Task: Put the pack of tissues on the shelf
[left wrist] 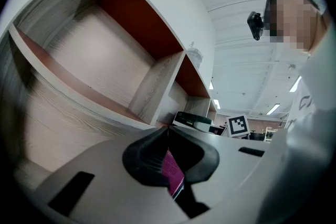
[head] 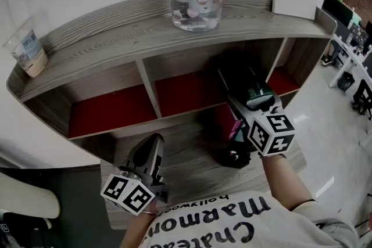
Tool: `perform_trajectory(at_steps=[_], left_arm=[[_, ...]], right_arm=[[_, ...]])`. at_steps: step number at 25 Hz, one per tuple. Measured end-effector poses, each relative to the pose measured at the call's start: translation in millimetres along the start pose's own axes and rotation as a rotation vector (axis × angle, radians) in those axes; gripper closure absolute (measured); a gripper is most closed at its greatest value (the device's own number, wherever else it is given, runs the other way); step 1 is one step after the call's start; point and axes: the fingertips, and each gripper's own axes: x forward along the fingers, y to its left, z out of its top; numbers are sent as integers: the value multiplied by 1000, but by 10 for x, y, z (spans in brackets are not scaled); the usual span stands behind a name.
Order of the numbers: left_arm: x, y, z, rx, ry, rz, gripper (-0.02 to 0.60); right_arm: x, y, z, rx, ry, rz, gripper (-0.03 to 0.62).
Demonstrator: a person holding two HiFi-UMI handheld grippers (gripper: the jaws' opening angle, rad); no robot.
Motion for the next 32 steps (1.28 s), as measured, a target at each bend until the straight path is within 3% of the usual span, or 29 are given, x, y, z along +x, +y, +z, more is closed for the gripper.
perform_trajectory(at_steps=[32], left_arm=[[-281, 188, 128, -7, -18, 18, 565]], right_arm=[[197, -2, 0, -15, 0, -54, 120]])
